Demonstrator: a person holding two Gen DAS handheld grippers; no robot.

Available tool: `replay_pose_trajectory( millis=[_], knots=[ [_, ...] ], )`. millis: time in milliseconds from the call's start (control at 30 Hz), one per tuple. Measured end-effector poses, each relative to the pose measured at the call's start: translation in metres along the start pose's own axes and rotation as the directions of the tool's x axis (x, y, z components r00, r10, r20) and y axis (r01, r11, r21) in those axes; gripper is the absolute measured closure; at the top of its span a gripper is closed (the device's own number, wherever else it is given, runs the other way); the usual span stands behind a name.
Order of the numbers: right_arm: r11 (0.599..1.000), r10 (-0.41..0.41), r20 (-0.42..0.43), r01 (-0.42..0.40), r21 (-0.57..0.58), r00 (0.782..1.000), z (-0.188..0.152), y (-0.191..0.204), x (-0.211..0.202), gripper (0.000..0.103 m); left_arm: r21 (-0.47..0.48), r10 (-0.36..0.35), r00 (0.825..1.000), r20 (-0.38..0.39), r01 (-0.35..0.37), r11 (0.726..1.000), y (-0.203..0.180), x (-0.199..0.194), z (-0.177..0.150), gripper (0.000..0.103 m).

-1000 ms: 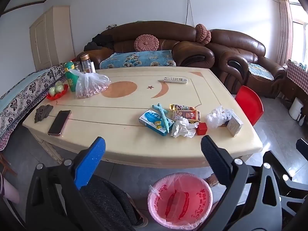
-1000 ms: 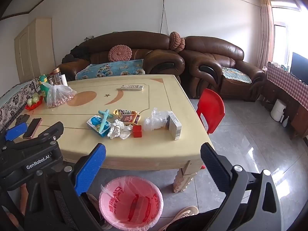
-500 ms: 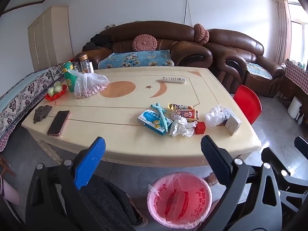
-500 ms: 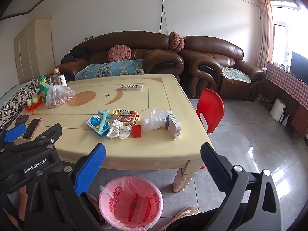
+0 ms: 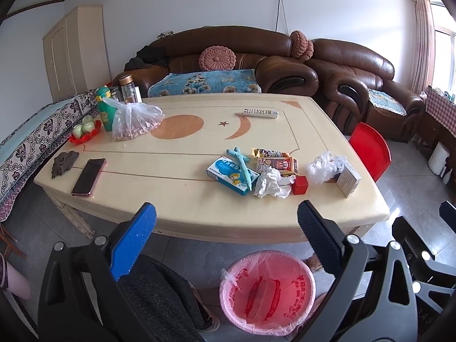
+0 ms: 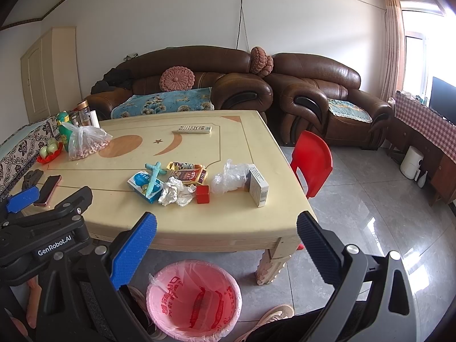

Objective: Collect trash

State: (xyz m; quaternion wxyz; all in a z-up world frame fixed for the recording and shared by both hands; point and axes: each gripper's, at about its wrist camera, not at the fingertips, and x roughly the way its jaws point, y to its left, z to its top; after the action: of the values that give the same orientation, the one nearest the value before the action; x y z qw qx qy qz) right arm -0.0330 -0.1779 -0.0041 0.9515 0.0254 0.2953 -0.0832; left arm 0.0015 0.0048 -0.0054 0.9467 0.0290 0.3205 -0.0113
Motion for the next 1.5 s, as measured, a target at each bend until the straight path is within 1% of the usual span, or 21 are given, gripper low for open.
replay_pose_trajectory(
  millis=[767,800,1500],
  knots=[
    [1.000,0.001,-0.001,-0.001,0.002,1.000,0.0004,0.0005,0.0000,0.006,0.012,0.005,1.000,-0.004,-0.005,1.000,0.0004,-0.0012,-0.0078,0.006],
    [1.000,0.001,0.000,-0.001,0.003,1.000,0.0004,0.0005,-0.0001,0.006,0.006,0.003,1.000,-0.006,-0.003,1.000,0.0005,0.0016,-0.0031,0.006],
    [1.000,0.005,-0.004,-0.005,0.004,1.000,-0.0009,0.0025,-0.0002,0.006,0.009,0.006,1.000,-0.015,-0.006,1.000,0.0033,0.0007,-0.0019,0.006]
  ],
)
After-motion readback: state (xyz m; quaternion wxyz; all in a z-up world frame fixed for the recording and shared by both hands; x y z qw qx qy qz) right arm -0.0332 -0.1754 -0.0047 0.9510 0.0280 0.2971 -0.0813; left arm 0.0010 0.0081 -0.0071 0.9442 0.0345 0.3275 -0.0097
